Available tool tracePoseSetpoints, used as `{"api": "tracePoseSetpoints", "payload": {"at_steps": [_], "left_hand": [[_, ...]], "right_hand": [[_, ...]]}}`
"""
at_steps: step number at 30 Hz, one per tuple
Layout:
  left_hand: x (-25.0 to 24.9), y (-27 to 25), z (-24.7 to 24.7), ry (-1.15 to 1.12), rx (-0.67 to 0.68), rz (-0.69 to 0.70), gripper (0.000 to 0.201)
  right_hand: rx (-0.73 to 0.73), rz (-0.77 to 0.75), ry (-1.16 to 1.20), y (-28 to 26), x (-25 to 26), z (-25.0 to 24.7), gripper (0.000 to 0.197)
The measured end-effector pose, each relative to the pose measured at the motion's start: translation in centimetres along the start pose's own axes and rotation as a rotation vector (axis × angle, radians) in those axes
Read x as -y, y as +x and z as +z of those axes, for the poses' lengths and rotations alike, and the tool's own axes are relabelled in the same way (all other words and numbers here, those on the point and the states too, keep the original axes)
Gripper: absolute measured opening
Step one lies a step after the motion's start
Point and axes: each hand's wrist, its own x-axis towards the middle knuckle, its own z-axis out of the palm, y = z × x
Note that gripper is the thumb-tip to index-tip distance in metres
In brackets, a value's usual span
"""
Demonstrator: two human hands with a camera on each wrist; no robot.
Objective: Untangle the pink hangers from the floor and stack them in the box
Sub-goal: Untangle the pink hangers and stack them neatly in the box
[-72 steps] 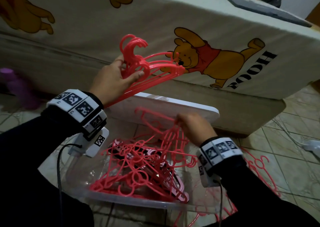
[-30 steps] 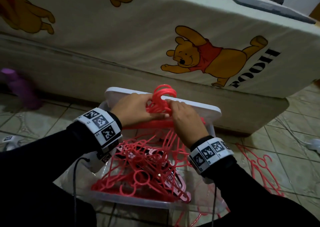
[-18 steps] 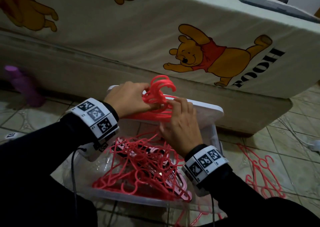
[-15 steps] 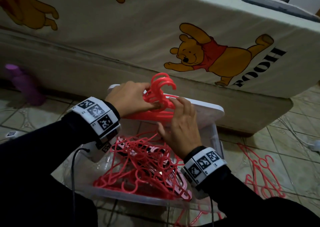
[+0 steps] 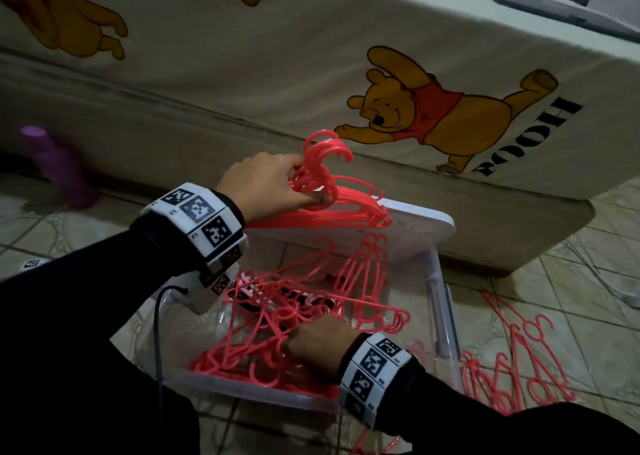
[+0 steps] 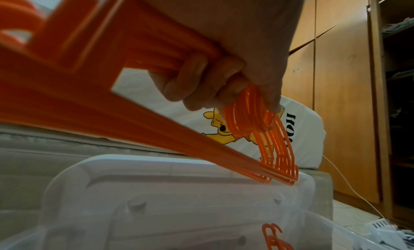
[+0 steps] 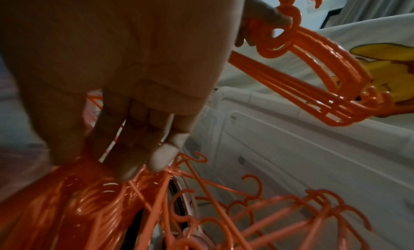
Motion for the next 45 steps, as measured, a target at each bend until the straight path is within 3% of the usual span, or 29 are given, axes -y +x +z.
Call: {"api": "tracePoseSetpoints", "payload": {"at_steps": [3,8,12,16,19,25,27,30,37,42,45], "left_hand": [[0.0,0.0,-0.1,0.002,-0.009,0.002,0.082],[0.3,0.0,-0.4,-0.006,-0.022,0.005,0.082],[0.2,-0.1,-0.7,-0.019,-0.090,0.012,0.078],[-0.1,-0.2,-1.0,-0.059,-0.140,0.007,0.076],[-0.1,-0.3,-1.2,-0.065,-0.134,0.008,0.079],[-0.1,-0.3,-1.0,-0.071,-0.106,0.020,0.080],[-0.1,-0.3,-0.9,-0.066,-0.111,0.022,0.081],[0.0,-0.2,-0.9,-0.061,-0.110,0.027,0.080],[0.6,-0.1,-1.0,-0.050,-0.143,0.015,0.075],[0.7,0.1,-1.4,-0.088,-0.199,0.023,0.076],[0.8,0.0,-1.9,-0.171,-0.279,0.018,0.068]], "right_hand": [[0.007,0.028,0.045,-0.2,-0.6,0.0,0.021],[-0.219,0.119,0.173,-1.6,-2.7,-1.7,0.026],[-0.406,0.248,0.026,-3.0,-4.3,-4.0,0.021],[-0.468,0.325,-0.076,-4.0,-4.8,-5.2,0.015],[-0.387,0.291,-0.020,-3.2,-4.2,-4.3,0.024],[-0.142,0.008,0.007,-0.6,-2.0,-0.5,0.034],[-0.096,0.000,0.011,-0.1,-2.0,0.3,0.033],[-0.108,0.108,0.055,-0.1,-3.4,0.3,0.032],[-0.475,0.341,0.093,-1.4,-6.8,-2.5,0.024],[-0.832,0.417,-0.152,-4.0,-7.5,-6.0,0.027],[-1.001,0.453,-0.246,-5.4,-7.9,-7.3,0.017]]}}
